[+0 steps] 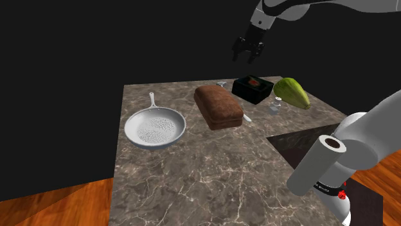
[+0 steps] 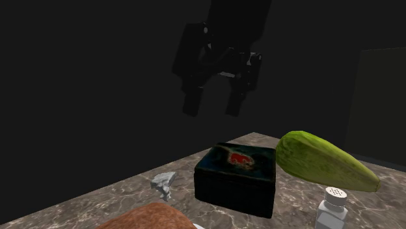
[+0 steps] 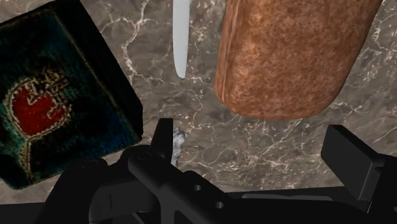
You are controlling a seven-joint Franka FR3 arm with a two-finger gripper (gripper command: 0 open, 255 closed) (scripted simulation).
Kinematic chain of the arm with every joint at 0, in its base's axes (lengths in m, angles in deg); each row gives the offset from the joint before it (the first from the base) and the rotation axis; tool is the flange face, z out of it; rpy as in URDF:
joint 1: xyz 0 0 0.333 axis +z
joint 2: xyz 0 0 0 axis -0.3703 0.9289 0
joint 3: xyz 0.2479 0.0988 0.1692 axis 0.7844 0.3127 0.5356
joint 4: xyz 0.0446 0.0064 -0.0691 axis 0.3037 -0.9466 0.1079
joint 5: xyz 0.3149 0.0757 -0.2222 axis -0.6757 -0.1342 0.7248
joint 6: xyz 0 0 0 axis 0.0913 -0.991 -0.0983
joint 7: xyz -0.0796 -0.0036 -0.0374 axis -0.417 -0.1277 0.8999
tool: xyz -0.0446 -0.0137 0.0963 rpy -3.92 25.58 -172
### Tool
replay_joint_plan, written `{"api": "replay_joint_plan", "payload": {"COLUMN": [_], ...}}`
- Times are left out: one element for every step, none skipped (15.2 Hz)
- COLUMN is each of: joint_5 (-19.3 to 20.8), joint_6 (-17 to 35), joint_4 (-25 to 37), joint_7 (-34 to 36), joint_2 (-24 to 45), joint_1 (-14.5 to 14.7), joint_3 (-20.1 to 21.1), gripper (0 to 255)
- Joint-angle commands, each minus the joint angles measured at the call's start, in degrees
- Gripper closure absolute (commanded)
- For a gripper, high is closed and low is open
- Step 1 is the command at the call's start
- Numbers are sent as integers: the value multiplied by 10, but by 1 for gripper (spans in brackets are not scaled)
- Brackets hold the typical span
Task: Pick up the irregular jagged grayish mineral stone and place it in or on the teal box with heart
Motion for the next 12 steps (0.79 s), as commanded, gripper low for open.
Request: {"api": "replay_joint_plan", "payload": {"joint_5": [-14,-23,-31,-41,-50,-61,-71,-82,-93,-105,-116,-128], "joint_6": [11,16,21,25,29,32,34,35,36,37,36,35], "joint_4": [25,37,51,65,79,94,110,126,143,160,178,197], "joint_7": [-4,-5,-7,-8,-10,-12,-14,-16,-18,-20,-22,-23], "joint_2": [40,61,82,103,124,145,167,188,210,232,253,275], "joint_1": [-4,-6,-8,-10,-13,-15,-18,-22,-26,-30,-35,-40], "joint_3": [-14,-19,-25,-30,-35,-40,-44,-49,-52,-55,-58,-61], "gripper": [0,0,0,0,0,0,0,0,0,0,0,0]}}
